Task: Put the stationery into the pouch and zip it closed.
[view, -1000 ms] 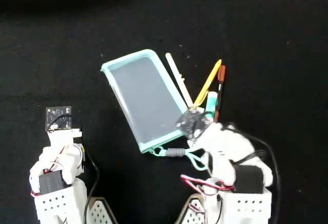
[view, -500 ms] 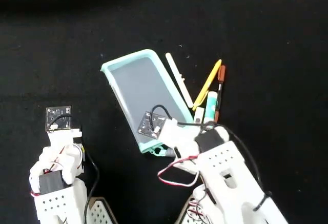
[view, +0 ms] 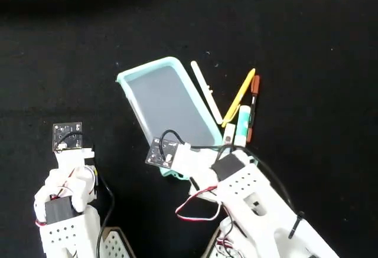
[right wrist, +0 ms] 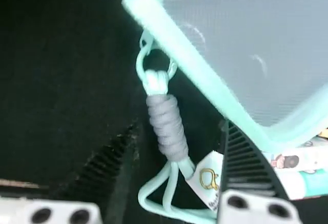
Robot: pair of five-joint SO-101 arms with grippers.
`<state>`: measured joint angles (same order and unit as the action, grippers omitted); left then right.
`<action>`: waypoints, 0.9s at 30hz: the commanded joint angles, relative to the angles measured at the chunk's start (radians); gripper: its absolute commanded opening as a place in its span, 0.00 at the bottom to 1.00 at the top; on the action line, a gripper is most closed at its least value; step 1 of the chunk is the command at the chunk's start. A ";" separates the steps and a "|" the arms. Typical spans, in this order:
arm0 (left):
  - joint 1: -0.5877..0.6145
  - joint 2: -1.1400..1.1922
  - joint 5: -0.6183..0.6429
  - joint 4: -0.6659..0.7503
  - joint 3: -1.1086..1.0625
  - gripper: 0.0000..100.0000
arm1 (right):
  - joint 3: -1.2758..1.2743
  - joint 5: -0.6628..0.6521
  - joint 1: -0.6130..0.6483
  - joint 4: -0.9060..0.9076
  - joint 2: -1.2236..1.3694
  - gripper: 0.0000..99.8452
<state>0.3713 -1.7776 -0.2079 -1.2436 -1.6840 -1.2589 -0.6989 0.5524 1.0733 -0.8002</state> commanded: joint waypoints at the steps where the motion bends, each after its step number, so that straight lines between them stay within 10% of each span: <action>1: 0.002 0.005 -0.008 -0.005 -0.016 0.11 | -0.016 0.015 0.012 -0.044 0.004 0.25; 11: 0.002 0.005 -0.008 -0.005 -0.016 0.11 | -0.081 0.009 0.012 -0.043 0.004 0.24; 16: 0.002 0.005 -0.009 -0.005 -0.016 0.11 | -0.082 0.003 0.008 -0.117 0.004 0.03; 21: 0.002 0.005 -0.009 -0.005 -0.016 0.11 | -0.047 0.035 0.002 -0.127 -0.001 0.01; 27: 0.002 0.005 -0.009 -0.005 -0.016 0.11 | 0.120 0.026 -0.226 -0.021 -0.004 0.01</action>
<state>0.3713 -1.7776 -0.2079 -1.2436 -1.6840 -1.2727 -0.6774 0.4511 1.0058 -0.8002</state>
